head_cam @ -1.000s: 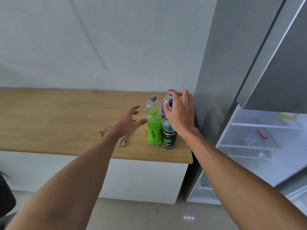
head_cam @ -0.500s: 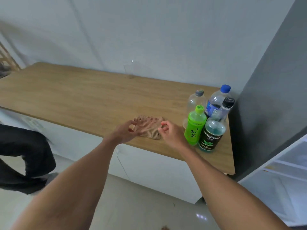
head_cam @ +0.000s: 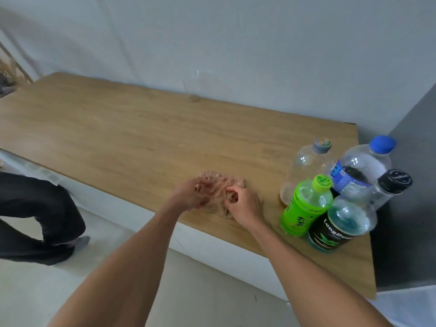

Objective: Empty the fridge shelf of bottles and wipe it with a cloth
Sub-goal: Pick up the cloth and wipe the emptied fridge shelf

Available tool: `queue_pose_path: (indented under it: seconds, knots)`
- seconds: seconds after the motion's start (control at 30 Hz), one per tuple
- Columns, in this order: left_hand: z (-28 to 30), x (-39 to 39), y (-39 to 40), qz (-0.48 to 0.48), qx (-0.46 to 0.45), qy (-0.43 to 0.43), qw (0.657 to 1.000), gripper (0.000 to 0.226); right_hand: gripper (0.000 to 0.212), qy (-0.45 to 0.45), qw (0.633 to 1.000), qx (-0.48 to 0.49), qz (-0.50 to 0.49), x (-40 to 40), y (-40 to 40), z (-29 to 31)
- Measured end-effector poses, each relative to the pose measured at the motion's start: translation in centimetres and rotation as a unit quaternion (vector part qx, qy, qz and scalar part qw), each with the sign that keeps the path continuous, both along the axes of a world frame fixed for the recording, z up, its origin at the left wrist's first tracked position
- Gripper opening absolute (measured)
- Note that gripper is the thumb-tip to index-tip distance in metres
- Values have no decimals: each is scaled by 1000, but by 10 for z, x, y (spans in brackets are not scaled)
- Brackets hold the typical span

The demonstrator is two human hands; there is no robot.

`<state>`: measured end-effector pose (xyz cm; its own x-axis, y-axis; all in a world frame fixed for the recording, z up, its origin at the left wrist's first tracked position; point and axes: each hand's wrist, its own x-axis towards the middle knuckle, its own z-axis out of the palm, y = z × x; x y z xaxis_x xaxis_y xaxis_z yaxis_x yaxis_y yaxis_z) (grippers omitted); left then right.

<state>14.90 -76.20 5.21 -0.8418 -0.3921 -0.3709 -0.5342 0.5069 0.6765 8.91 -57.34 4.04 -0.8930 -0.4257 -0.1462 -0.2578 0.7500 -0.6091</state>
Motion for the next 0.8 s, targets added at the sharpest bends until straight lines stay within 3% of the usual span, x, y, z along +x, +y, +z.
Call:
queue_pose_path:
  seconds: [0.13,0.27,0.47,0.8]
  knots:
    - [-3,-1,5,20,-8,7,1000,40,36,-46,997,-46,-37,-4,2,0]
    - [12,12,14,17,3,34,999,35,36,-38,991,-103,-75,5,10,0]
    - [40,56,47,32,15,77,996,33,34,-45,976,-204,-66,37,42,16]
    - [94,150,179,4,63,140,988,36,30,-5,969,-245,-34,131,191,64]
